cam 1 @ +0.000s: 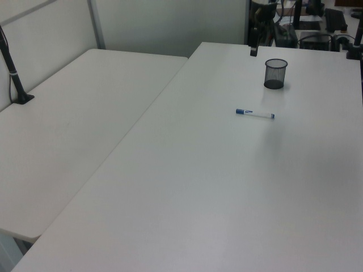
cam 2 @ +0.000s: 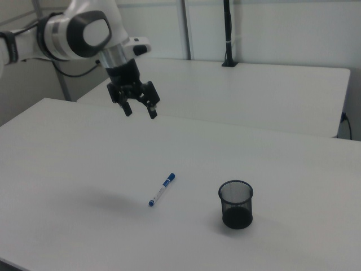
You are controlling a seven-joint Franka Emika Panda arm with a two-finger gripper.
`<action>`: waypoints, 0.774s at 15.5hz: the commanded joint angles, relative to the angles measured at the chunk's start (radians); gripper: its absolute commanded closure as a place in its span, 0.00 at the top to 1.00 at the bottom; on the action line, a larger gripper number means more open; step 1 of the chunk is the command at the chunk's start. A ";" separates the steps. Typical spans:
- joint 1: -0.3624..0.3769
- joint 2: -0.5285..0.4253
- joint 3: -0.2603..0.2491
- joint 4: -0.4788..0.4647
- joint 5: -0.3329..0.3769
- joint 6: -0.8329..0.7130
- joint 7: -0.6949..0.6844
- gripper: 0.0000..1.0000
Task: Remove the marker
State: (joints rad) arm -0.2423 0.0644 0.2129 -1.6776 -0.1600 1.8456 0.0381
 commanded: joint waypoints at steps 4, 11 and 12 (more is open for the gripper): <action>0.213 -0.135 -0.211 -0.019 0.097 -0.184 0.028 1.00; 0.209 -0.101 -0.211 -0.021 0.109 -0.080 -0.027 1.00; 0.209 -0.097 -0.211 -0.019 0.108 -0.077 -0.026 1.00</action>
State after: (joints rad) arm -0.0488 -0.0424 0.0146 -1.6841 -0.0564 1.7096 0.0407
